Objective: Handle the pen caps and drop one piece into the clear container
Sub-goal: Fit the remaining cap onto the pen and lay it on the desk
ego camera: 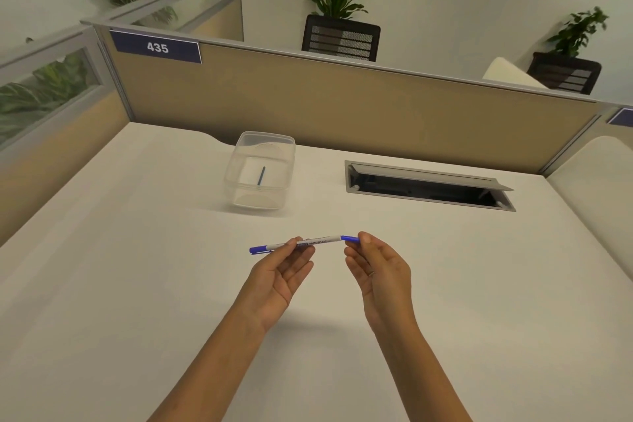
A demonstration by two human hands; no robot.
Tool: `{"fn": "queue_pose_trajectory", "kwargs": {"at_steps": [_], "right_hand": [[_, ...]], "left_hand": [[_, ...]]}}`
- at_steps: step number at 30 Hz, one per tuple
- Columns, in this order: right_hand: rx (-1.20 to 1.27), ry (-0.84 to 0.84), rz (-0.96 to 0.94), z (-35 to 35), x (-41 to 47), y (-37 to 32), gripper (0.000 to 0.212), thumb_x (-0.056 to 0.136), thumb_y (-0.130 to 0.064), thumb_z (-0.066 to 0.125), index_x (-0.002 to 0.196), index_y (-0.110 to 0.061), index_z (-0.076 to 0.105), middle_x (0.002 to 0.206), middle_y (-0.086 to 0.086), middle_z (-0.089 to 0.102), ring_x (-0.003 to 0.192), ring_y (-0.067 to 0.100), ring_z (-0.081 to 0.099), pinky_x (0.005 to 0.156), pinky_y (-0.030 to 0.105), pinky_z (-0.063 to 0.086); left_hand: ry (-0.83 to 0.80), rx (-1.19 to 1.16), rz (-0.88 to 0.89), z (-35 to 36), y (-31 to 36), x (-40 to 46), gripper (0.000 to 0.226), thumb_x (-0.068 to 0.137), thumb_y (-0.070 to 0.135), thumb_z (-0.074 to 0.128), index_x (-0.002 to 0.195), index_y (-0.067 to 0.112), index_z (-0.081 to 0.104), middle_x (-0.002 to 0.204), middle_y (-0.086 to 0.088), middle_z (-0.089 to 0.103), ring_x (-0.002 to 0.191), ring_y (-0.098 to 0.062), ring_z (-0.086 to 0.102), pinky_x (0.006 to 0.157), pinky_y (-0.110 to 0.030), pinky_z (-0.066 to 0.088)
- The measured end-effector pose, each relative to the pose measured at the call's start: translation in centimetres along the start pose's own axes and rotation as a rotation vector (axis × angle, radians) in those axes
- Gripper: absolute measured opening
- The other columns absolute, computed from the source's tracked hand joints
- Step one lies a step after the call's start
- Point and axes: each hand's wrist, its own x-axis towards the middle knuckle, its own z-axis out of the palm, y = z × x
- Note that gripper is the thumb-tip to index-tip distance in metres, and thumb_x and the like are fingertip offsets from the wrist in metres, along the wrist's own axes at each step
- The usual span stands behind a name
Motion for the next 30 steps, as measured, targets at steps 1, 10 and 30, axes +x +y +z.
{"fn": "queue_pose_trajectory", "kwargs": {"at_steps": [1,10,30], "right_hand": [[-0.019,0.004,-0.017,0.0,-0.1,0.0,0.012,0.086,-0.019,0.064,0.094,-0.013,0.071,0.080,0.006,0.077,0.075,0.021,0.073,0.061,0.022,0.058],[-0.354,0.007,-0.437,-0.4,-1.0,0.1,0.016,0.089,-0.016,0.061,0.098,-0.029,0.065,0.091,-0.003,0.073,0.085,0.011,0.068,0.063,0.017,0.056],[-0.814,-0.300,-0.545,-1.0,0.3,-3.0,0.020,0.087,-0.011,0.063,0.080,-0.030,0.063,0.075,-0.010,0.068,0.073,0.006,0.063,0.058,0.016,0.055]], "left_hand": [[-0.002,0.006,-0.001,0.1,0.0,-0.1,0.015,0.080,0.011,0.064,0.083,0.004,0.076,0.091,-0.015,0.076,0.087,-0.024,0.073,0.065,-0.032,0.060],[-0.020,0.026,-0.013,0.5,-0.3,-1.0,0.020,0.069,0.012,0.069,0.085,0.003,0.076,0.094,-0.016,0.076,0.088,-0.025,0.073,0.069,-0.033,0.061],[-0.107,0.320,0.249,2.6,1.3,-1.4,0.015,0.092,0.007,0.049,0.095,0.006,0.064,0.089,-0.004,0.078,0.087,-0.019,0.073,0.064,-0.025,0.058]]}}
